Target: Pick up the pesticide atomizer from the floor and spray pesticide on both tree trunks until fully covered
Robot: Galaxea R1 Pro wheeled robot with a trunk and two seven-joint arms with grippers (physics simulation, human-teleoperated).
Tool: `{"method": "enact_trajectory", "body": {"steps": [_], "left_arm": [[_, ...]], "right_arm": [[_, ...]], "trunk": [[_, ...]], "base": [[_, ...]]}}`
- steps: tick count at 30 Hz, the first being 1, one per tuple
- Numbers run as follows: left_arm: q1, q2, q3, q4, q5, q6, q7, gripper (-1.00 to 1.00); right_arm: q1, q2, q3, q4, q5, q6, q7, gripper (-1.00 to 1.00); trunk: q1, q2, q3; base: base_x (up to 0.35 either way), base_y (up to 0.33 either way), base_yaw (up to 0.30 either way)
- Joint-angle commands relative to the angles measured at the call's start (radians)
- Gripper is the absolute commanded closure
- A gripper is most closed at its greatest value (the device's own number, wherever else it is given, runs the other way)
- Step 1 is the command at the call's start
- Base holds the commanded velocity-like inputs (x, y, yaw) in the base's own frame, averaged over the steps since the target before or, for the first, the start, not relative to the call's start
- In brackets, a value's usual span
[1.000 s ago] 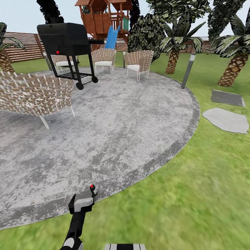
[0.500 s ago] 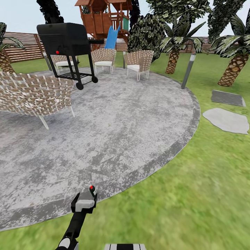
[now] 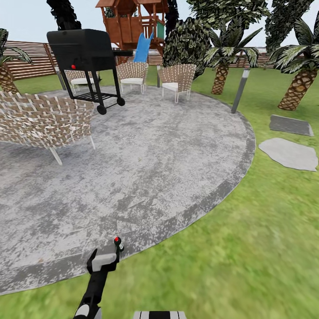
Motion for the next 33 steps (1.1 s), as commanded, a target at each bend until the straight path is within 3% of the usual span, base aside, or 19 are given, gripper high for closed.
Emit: {"method": "enact_trajectory", "body": {"steps": [1, 10, 23, 33], "left_arm": [[0.000, -0.009, 0.004, 0.001, -0.007, -0.003, -0.002, -1.00], [0.000, -0.024, 0.003, 0.051, -0.023, -0.004, -0.001, -1.00], [0.000, -0.018, 0.003, 0.048, -0.024, -0.007, -0.002, -1.00], [0.000, -0.012, 0.004, 0.022, -0.024, -0.007, -0.003, -1.00]], "right_arm": [[0.000, 0.000, 0.007, 0.000, -0.010, -0.003, -0.001, -1.00], [0.000, 0.000, 0.007, 0.000, -0.010, -0.003, -0.001, -1.00], [0.000, 0.000, 0.007, 0.000, -0.010, -0.003, -0.001, -1.00], [0.000, 0.000, 0.007, 0.000, -0.010, -0.003, -0.001, -1.00]], "trunk": [[0.000, 0.000, -0.001], [0.001, -0.001, -0.008], [0.005, -0.003, -0.043], [0.006, -0.004, -0.055]], "base": [[0.000, 0.000, 0.000], [0.000, 0.000, 0.000], [0.000, 0.000, 0.000], [0.000, 0.000, 0.000]]}}
